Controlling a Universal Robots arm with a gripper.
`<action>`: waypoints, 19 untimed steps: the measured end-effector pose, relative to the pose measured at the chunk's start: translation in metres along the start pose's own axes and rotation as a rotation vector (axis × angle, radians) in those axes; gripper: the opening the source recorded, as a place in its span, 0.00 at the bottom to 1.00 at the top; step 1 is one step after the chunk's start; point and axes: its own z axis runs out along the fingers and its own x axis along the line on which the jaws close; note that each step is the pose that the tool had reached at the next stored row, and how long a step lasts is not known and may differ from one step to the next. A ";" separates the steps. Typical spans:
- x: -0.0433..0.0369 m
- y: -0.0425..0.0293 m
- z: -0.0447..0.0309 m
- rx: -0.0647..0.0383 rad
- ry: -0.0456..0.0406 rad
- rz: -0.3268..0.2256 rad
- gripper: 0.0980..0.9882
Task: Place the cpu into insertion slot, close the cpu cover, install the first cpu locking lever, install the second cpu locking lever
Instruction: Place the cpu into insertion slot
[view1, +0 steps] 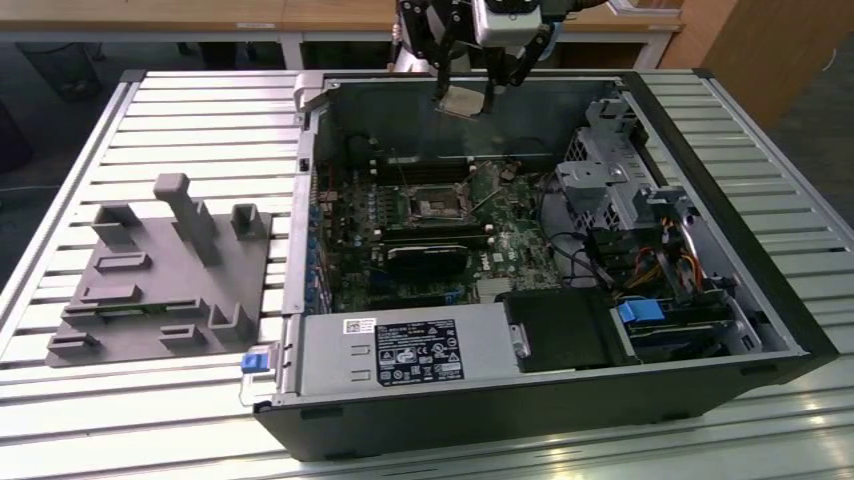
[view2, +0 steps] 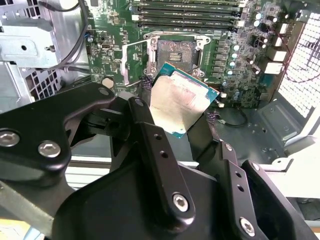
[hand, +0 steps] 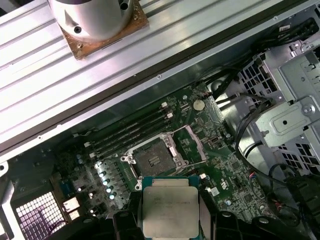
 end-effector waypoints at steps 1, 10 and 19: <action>0.0000 0.0000 0.0000 0.000 -0.0004 0.005 0.50; 0.0000 0.0000 0.0002 -0.001 -0.0038 0.043 0.50; 0.0000 0.0000 0.0005 -0.001 -0.0070 0.078 0.50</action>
